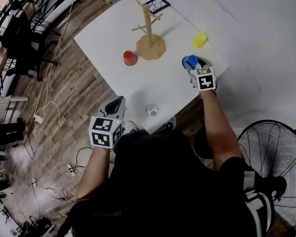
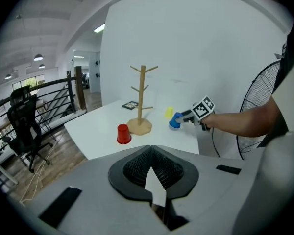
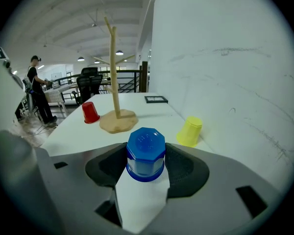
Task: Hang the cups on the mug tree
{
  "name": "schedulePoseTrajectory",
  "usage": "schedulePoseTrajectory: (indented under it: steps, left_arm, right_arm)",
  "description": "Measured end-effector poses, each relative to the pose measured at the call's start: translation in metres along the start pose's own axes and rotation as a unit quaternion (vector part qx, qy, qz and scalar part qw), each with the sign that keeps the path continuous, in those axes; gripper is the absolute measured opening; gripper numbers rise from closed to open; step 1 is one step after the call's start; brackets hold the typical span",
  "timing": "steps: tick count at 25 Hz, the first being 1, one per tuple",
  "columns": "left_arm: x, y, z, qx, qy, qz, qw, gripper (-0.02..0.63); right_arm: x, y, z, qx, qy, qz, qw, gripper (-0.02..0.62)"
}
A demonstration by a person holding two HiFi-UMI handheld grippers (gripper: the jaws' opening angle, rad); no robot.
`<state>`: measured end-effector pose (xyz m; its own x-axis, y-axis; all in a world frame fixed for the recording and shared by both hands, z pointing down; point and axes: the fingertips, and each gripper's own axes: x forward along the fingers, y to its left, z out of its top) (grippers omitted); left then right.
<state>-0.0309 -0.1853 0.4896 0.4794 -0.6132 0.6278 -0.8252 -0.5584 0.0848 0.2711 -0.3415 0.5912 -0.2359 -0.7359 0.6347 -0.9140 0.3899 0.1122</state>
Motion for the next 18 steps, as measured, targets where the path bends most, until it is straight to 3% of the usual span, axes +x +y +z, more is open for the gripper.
schedulePoseTrajectory:
  steps: [4,9,13,18]
  left_arm:
    - [0.001,0.002,0.005,0.007,-0.006,-0.007,0.9999,0.015]
    - [-0.001,0.009,0.002,0.008,-0.006,-0.011,0.9999,0.015]
    - [-0.007,0.012,-0.002,0.007,-0.01,-0.014,0.9998,0.015]
    - [-0.018,0.016,-0.006,0.007,-0.016,-0.012,0.9998,0.015]
  right_arm:
    - [-0.025,0.02,0.031,0.032,-0.057,0.009,0.998,0.238]
    - [-0.059,0.047,0.074,0.096,-0.134,0.032,0.986,0.238]
    - [-0.068,0.064,0.105,0.097,-0.167,0.042,0.98,0.238]
    - [-0.057,0.082,0.128,0.078,-0.17,0.048,0.981,0.238]
